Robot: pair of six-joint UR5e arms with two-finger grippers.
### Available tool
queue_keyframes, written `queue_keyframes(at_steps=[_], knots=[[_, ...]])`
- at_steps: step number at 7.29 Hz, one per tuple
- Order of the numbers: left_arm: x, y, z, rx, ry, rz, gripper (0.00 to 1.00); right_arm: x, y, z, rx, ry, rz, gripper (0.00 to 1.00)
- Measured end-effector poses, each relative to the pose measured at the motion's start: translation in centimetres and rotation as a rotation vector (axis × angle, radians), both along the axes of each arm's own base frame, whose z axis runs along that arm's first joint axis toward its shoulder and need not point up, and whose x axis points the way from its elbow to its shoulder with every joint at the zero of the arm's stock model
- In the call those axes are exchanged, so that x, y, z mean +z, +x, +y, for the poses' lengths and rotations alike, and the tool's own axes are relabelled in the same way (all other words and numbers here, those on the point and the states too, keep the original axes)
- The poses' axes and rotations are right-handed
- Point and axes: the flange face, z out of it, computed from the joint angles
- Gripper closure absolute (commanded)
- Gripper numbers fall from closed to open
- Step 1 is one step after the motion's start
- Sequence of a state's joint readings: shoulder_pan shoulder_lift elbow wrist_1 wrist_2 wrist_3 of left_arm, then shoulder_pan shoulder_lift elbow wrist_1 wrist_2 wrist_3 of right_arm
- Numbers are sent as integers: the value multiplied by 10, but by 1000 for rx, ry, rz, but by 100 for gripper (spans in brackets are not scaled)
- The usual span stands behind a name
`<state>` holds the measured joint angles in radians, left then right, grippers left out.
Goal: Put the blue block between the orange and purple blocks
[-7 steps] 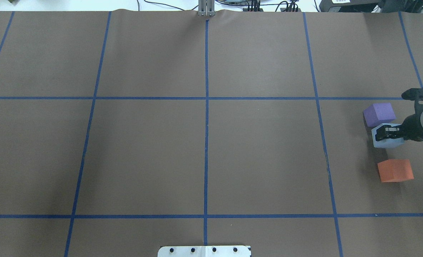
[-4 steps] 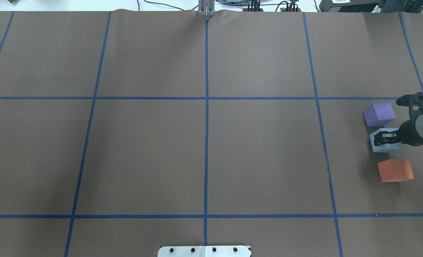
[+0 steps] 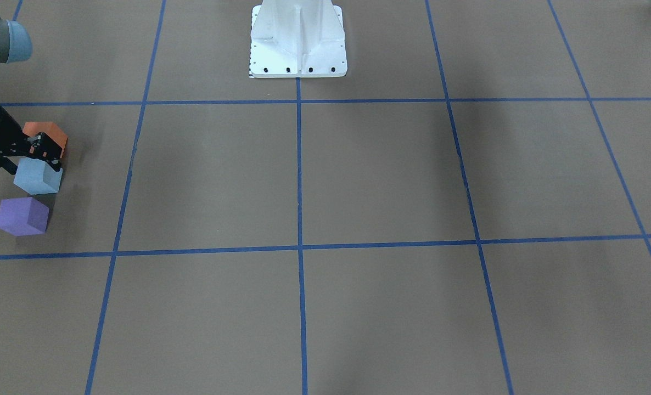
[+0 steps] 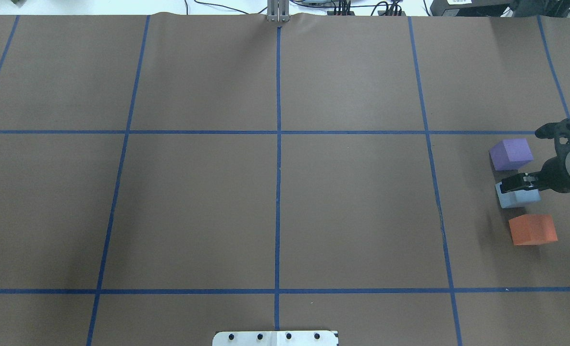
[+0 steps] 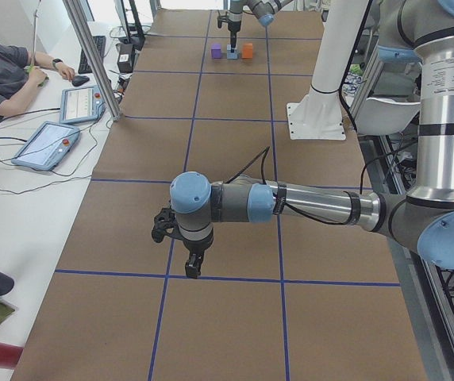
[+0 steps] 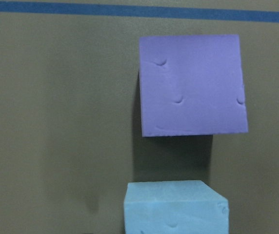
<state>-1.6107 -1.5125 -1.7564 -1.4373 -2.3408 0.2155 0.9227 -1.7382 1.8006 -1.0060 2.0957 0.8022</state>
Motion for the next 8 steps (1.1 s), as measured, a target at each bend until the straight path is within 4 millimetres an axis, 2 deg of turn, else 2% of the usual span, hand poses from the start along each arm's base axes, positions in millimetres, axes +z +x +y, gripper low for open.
queue_keyframes(at_steps=[1,2,3,4,5,6,7,8], knots=[[0,0,0,-4,-2,0,0,-2,22,-5,-12,9,-22,0],[-1,0,0,-5,-3,0,0,-1,52,-11,-31,23,-20,0],[-1,0,0,-6,-4,0,0,-4,93,-19,-65,45,16,0],[-1,0,0,-6,-3,0,0,-3,149,-24,-117,64,73,0],[-1,0,-1,-5,-2,0,0,7,196,-20,-168,68,105,0],[-1,0,-1,-5,-2,0,0,19,227,-10,-191,59,107,0],[-1,0,-1,-4,0,0,0,28,242,0,-195,46,98,0],[-2,0,-1,-2,5,0,0,34,247,6,-193,34,94,0]])
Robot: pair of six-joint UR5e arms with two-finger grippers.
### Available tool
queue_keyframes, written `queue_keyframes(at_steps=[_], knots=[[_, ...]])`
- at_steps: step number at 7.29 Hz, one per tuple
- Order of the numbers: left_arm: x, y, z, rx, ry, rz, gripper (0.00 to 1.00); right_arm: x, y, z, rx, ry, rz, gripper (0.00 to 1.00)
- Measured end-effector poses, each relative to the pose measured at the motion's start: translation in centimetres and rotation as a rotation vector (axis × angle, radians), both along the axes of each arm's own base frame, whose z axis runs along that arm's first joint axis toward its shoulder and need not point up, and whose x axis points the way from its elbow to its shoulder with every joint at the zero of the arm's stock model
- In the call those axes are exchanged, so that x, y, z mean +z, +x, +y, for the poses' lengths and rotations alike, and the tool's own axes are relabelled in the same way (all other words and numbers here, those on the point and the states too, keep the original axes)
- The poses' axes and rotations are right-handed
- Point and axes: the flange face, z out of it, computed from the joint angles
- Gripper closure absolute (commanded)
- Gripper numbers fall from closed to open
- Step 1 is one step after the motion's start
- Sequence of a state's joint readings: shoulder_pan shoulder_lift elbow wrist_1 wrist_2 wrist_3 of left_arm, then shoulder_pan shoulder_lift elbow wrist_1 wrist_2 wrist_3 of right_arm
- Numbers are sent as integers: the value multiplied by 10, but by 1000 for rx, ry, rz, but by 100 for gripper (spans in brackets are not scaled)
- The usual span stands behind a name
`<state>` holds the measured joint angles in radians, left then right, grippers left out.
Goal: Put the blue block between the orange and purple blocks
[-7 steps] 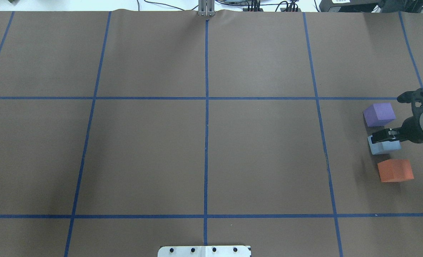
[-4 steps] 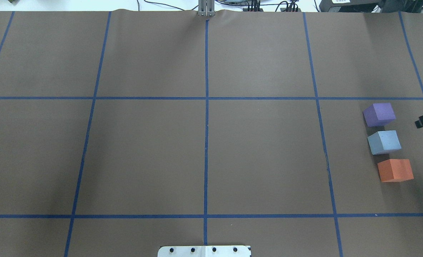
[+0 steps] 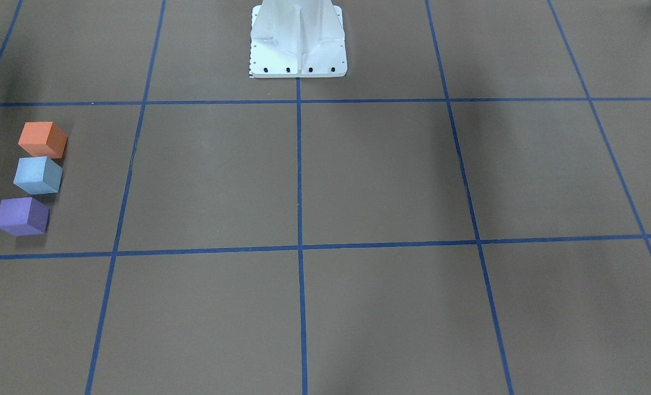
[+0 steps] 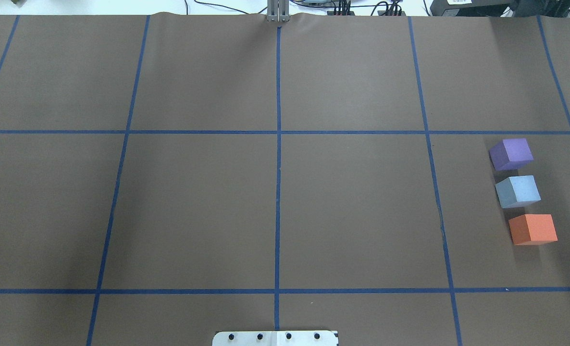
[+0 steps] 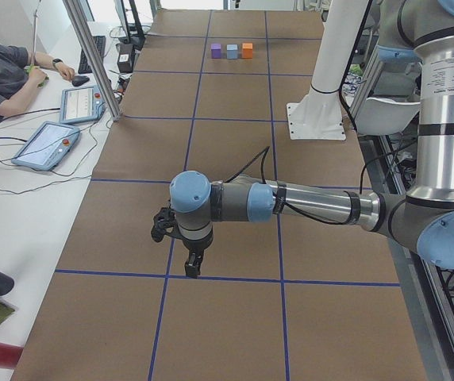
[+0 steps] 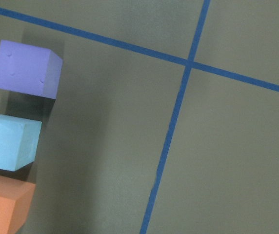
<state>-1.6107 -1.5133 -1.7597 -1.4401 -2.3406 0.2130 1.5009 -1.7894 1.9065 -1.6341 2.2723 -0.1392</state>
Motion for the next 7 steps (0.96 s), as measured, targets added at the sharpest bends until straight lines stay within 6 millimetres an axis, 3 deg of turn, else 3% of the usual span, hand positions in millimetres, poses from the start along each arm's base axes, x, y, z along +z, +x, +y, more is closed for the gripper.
queue_keyframes(at_steps=[7], knots=[[-11,0,-6,3,45,-5,0,4,3,5,2,-10,-2,0]])
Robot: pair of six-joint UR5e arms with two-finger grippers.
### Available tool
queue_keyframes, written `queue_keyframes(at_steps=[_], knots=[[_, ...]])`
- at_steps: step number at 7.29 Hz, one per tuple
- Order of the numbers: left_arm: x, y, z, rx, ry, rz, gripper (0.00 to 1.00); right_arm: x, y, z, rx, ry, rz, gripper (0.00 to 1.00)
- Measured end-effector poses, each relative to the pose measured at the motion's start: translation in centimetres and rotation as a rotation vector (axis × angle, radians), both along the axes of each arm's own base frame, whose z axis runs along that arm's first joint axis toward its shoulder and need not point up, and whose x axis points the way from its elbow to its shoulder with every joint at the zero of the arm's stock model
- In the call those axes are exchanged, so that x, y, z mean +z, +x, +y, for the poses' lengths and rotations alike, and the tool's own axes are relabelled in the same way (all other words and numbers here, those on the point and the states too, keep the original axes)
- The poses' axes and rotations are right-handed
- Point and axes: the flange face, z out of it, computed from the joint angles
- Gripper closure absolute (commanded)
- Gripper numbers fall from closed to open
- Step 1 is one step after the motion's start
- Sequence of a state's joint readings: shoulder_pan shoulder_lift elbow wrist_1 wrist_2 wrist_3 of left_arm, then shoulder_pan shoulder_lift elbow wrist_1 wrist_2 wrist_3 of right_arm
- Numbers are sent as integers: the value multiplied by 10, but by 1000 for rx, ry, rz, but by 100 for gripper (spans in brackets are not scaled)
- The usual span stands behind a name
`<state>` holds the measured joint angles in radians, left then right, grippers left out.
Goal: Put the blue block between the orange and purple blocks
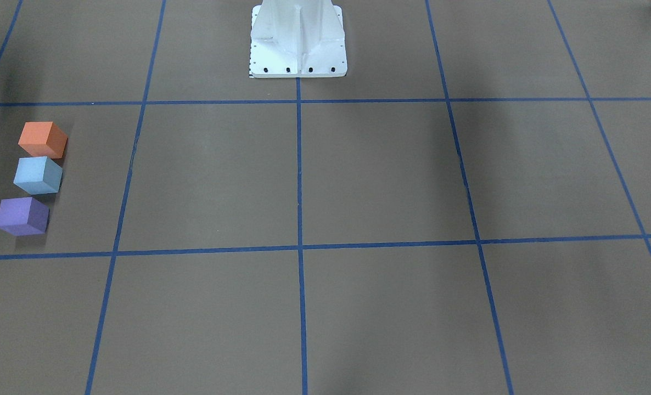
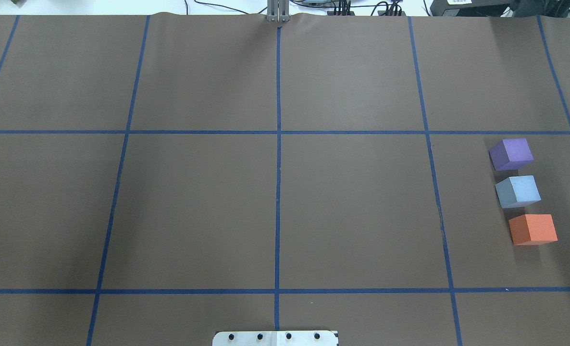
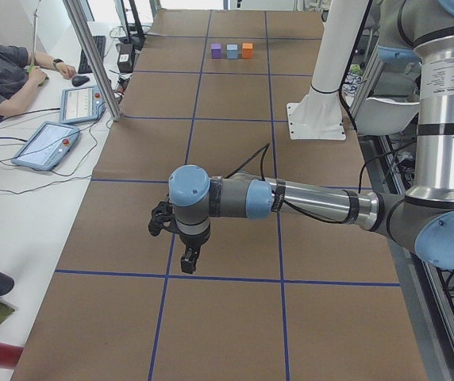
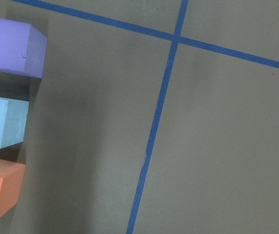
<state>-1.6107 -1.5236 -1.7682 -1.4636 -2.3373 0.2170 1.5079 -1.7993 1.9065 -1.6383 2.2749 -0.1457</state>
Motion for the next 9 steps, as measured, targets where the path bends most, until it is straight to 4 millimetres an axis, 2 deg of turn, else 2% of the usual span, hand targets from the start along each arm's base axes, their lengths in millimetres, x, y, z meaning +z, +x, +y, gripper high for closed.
queue_keyframes(at_steps=[9], knots=[[4,-1,4,-1,36,-10,0,-3,-2,-1,-1,3,-28,0]])
